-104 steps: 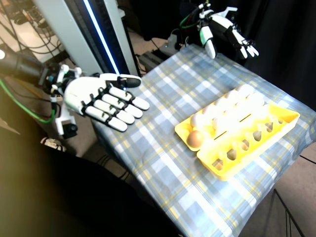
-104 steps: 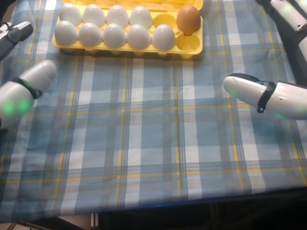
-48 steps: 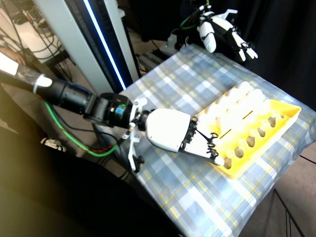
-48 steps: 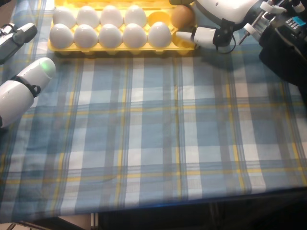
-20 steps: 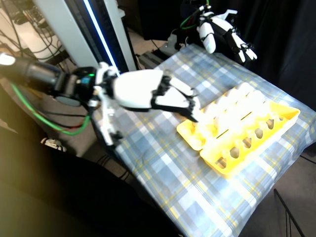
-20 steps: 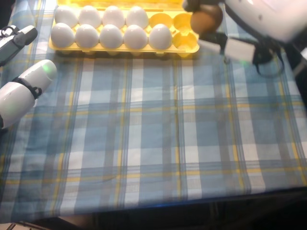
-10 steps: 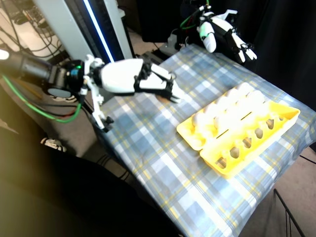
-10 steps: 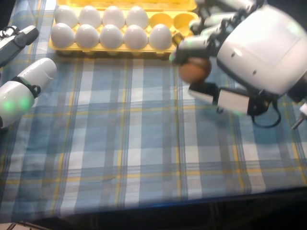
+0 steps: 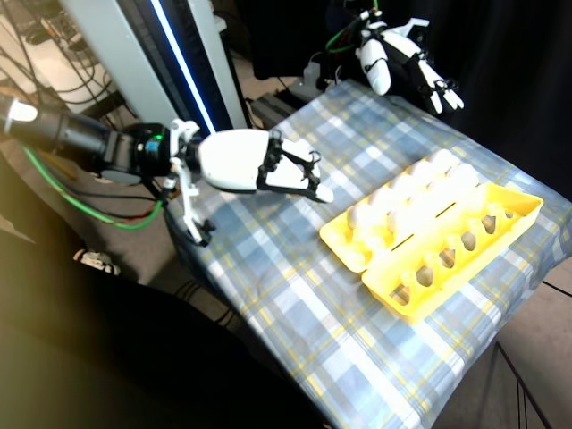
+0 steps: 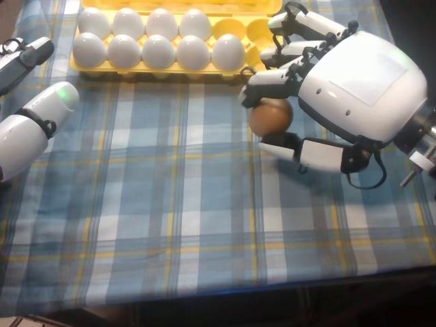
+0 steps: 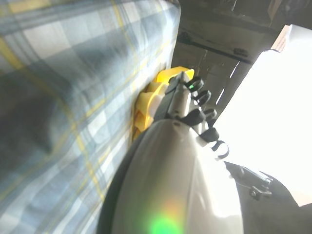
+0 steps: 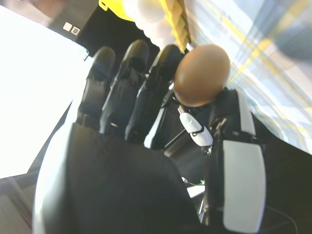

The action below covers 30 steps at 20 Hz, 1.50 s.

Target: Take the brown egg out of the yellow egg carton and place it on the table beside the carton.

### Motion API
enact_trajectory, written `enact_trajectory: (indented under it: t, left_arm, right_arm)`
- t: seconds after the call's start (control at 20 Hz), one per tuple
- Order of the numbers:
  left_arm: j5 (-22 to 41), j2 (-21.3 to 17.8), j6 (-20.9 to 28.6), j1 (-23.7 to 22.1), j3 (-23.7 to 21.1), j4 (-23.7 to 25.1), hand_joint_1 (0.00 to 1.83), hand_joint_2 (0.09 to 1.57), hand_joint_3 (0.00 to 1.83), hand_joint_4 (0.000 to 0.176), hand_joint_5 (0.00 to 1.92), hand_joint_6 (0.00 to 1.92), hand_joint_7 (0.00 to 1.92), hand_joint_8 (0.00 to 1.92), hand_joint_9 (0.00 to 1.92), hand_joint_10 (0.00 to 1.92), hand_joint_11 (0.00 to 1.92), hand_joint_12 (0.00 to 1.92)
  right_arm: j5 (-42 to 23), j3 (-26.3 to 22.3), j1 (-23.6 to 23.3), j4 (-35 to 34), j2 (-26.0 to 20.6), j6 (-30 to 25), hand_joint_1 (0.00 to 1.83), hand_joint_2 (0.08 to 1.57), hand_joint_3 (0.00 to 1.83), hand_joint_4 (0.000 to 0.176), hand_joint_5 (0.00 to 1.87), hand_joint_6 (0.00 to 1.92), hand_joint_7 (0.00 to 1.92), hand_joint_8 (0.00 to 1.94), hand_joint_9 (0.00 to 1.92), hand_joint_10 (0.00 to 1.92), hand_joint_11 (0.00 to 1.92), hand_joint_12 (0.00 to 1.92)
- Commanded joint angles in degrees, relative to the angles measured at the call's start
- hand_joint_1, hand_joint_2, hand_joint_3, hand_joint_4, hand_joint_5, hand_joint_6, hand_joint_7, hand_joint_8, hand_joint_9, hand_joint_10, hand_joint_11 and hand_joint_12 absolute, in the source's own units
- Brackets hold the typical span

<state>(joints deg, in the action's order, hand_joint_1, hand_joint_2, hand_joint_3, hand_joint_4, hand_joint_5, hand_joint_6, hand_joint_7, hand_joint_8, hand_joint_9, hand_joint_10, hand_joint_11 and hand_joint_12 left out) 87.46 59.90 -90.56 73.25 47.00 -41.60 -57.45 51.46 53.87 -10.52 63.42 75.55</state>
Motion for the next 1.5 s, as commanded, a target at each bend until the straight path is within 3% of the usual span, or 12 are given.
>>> enact_trajectory:
  t: [0.0, 0.05, 0.1, 0.15, 0.3, 0.45, 0.55, 0.7, 0.95, 1.0, 1.45]
  left_arm:
    - [6.80, -0.08, 0.37, -0.11, -0.06, 2.29, 0.25, 1.22, 0.00, 0.046, 0.36, 0.00, 0.13, 0.00, 0.00, 0.00, 0.00, 0.00]
    - [6.81, -0.08, 0.37, -0.10, -0.07, 2.27, 0.25, 1.22, 0.00, 0.046, 0.36, 0.00, 0.13, 0.00, 0.00, 0.00, 0.00, 0.00]
    - [6.87, -0.06, 0.37, -0.08, -0.10, 2.24, 0.24, 1.22, 0.00, 0.051, 0.36, 0.00, 0.13, 0.00, 0.00, 0.00, 0.00, 0.00]
    - [6.88, -0.05, 0.37, -0.08, -0.11, 2.21, 0.24, 1.22, 0.00, 0.048, 0.36, 0.00, 0.13, 0.00, 0.00, 0.00, 0.00, 0.00]
    - [6.90, -0.05, 0.37, -0.08, -0.12, 2.19, 0.22, 1.20, 0.00, 0.047, 0.37, 0.00, 0.14, 0.00, 0.01, 0.00, 0.00, 0.00]
    - [7.01, -0.05, 0.37, 0.04, -0.19, 2.10, 0.25, 1.21, 0.00, 0.041, 0.38, 0.00, 0.15, 0.00, 0.01, 0.00, 0.00, 0.00]
    - [7.29, -0.09, 0.37, 0.23, -0.25, 2.00, 0.27, 1.21, 0.00, 0.039, 0.38, 0.00, 0.15, 0.00, 0.01, 0.00, 0.00, 0.00]
    - [7.28, -0.10, 0.38, 0.30, -0.27, 1.94, 0.27, 1.21, 0.00, 0.039, 0.37, 0.00, 0.14, 0.00, 0.00, 0.00, 0.00, 0.00]
    - [7.28, -0.19, 0.39, 0.53, -0.33, 1.77, 0.27, 1.21, 0.00, 0.051, 0.38, 0.00, 0.15, 0.00, 0.01, 0.00, 0.00, 0.00]
    - [7.28, -0.22, 0.39, 0.53, -0.33, 1.77, 0.28, 1.22, 0.00, 0.044, 0.39, 0.00, 0.15, 0.00, 0.01, 0.00, 0.00, 0.00]
    - [7.29, -0.30, 0.40, 0.68, -0.31, 1.24, 0.29, 1.22, 0.00, 0.041, 0.37, 0.00, 0.14, 0.00, 0.00, 0.00, 0.00, 0.00]
  right_arm:
    - [-6.96, -0.02, -0.38, 1.69, -0.06, -0.15, 0.62, 1.06, 0.00, 0.022, 0.69, 0.02, 0.82, 0.00, 0.53, 0.00, 0.06, 0.61]
    - [-6.99, -0.04, -0.38, 1.68, -0.17, -0.15, 0.62, 1.06, 0.00, 0.022, 0.69, 0.02, 0.82, 0.00, 0.53, 0.00, 0.06, 0.61]
    - [-7.14, -0.09, -0.38, 1.68, -0.33, -0.15, 0.54, 1.01, 0.00, 0.004, 0.58, 0.00, 0.73, 0.00, 0.47, 0.00, 0.02, 0.71]
    - [-7.52, -0.15, -0.39, 1.68, -0.46, -0.15, 0.53, 0.99, 0.00, 0.000, 0.52, 0.00, 0.65, 0.00, 0.43, 0.00, 0.00, 0.68]
    - [-9.78, -0.73, -0.39, 1.26, -0.70, -0.15, 0.55, 0.98, 0.00, 0.000, 0.40, 0.00, 0.54, 0.00, 0.35, 0.00, 0.00, 0.59]
    - [-14.12, -1.94, -0.37, 0.12, -1.96, 0.16, 0.44, 0.98, 0.00, 0.000, 0.38, 0.00, 0.44, 0.00, 0.29, 0.00, 0.00, 0.44]
    - [-18.16, -4.13, 0.14, -1.89, -4.70, 4.19, 0.36, 0.98, 0.00, 0.000, 0.32, 0.00, 0.37, 0.00, 0.25, 0.00, 0.00, 0.42]
    - [-23.85, -6.53, 2.04, -4.78, -7.58, 8.62, 0.02, 1.02, 0.01, 0.000, 0.19, 0.00, 0.26, 0.00, 0.16, 0.00, 0.00, 0.35]
    - [-31.90, -8.55, 5.92, -9.08, -10.44, 9.94, 0.00, 0.94, 0.00, 0.000, 0.11, 0.00, 0.12, 0.00, 0.04, 0.00, 0.00, 0.03]
    - [-32.38, -8.73, 6.32, -9.58, -10.65, 10.14, 0.00, 0.95, 0.00, 0.000, 0.10, 0.00, 0.11, 0.00, 0.02, 0.00, 0.01, 0.02]
    - [-37.36, -11.60, 11.77, -14.45, -11.30, 11.18, 0.00, 0.92, 0.00, 0.000, 0.02, 0.00, 0.00, 0.00, 0.00, 0.00, 0.00, 0.00]
